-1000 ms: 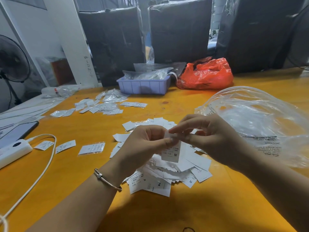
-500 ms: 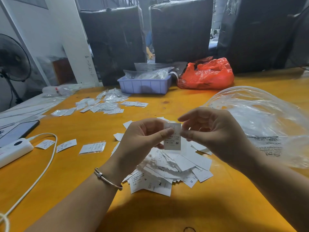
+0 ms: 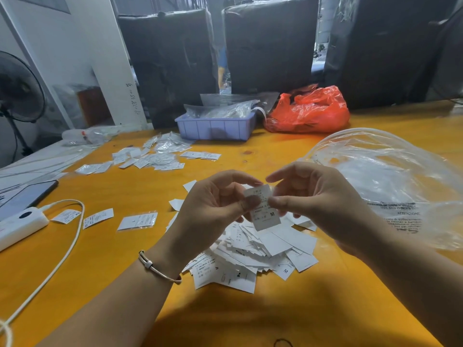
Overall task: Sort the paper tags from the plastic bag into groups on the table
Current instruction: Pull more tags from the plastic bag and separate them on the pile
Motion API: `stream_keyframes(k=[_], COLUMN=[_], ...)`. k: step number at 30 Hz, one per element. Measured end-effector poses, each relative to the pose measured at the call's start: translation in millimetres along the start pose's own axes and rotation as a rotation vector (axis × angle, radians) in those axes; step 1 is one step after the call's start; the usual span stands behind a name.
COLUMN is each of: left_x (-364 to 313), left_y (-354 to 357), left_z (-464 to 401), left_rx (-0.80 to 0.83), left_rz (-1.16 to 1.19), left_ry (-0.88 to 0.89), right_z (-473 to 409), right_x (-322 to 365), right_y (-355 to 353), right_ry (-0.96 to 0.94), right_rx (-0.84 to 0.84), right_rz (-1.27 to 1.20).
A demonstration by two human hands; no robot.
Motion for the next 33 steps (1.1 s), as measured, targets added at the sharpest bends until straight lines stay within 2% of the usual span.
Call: stream_keyframes(k=[6, 12, 16, 21, 28, 33], left_x=[0.9, 4.7, 4.8, 4.4, 2.5, 3.8], left_y=[-1.9, -4.1, -6.8, -9.1, -5.9, -3.4], left_z=[-0.2, -0.2, -0.6, -2.0, -0.3, -1.0], left_rx=[-0.015, -0.004, 0.021, -0.03, -0.025, -0.002], left_rz=[-0.033, -0.043, 0.062, 0.269, 0.025, 0.017], left_ry=[-0.021, -0.042, -0.081, -0.141, -0.125, -0.128], right_z=[1.3, 1.7, 1.2, 0.8, 0.9, 0.7], right_x=[5.0, 7.8, 7.0, 9.2, 7.5, 5.8], right_y=[3.2, 8.6, 8.6, 6.3, 7.6, 10.6], right_ry=[-0.103, -0.13, -0.121, -0.139, -0.141, -0.119], right_rx=[-0.095, -0.062, -0.02, -0.077, -0.095, -0.08], right_rz=[0.085, 0.146, 0.164, 0.108, 0.175, 0.226])
Point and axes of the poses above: each hand's wrist, its own z-axis away from the middle knuckle, its own y-axis out of the palm, x = y × z, the point moved 1 cm from there along -z, towards the middle knuckle, and after that the axes turned 14 degrees about x, right-handed, at the moved point
